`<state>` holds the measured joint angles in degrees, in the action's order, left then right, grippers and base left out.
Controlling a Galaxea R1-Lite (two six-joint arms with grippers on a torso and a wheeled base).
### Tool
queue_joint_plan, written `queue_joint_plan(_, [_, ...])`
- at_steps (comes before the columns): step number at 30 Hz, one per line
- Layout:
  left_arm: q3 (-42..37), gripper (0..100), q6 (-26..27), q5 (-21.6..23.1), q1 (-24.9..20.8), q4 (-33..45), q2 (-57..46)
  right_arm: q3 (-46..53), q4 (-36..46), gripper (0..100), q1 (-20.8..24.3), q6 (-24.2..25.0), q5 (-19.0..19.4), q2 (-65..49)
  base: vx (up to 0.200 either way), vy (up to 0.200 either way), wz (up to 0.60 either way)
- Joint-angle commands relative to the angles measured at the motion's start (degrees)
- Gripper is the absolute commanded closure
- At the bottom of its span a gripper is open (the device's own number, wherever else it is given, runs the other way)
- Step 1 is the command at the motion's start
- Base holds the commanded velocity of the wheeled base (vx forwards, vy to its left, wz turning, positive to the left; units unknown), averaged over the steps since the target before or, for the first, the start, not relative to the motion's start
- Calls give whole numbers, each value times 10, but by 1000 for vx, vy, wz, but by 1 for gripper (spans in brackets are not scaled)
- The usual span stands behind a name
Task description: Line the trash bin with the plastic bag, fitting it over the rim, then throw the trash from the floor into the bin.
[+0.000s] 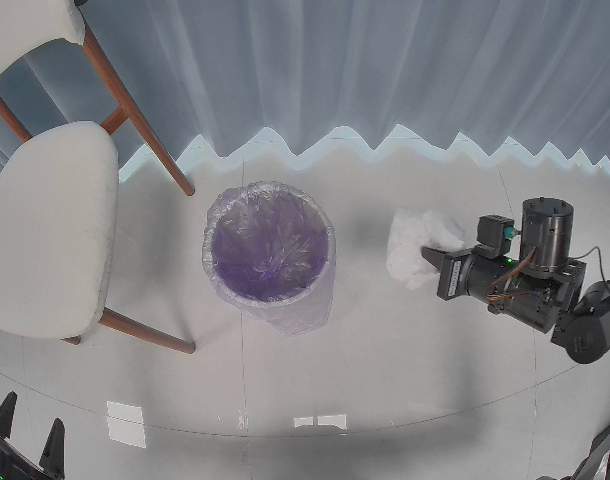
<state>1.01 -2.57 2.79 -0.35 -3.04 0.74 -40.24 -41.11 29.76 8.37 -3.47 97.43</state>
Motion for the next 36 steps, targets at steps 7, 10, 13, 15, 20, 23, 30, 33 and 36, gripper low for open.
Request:
queue_joint_plan(7, [-9,0,-2,-2,0,-2,-7,-197,-79,100,58,-71,29,213,0,0,0])
queue_joint_plan(10, [-9,0,-1,-2,0,-2,-7,-264,-78,100,72,-71,25,253,0,0,0])
queue_joint_plan(13, [-9,0,-2,-2,-1,-2,-7,-331,-68,100,83,-71,20,284,0,0,0])
queue_joint_plan(15, [-9,0,-2,-2,0,-2,-7,-368,-56,100,89,-71,14,300,0,0,0])
queue_joint_plan(20, [-9,0,-1,-2,0,-2,-7,-445,-20,100,111,-68,8,332,0,0,0])
queue_joint_plan(23, [-9,0,-1,-2,0,-2,-7,-483,9,100,130,-67,6,344,0,0,0])
queue_joint_plan(30, [-9,0,-3,-3,0,-2,-7,-482,25,0,139,-57,-3,347,0,0,0])
queue_joint_plan(33, [-9,0,-3,-3,0,-2,-7,-484,31,0,140,-29,-8,341,0,0,0])
queue_joint_plan(36, [-9,0,-3,-2,-1,-2,-7,-482,32,0,137,-26,-13,334,0,0,0])
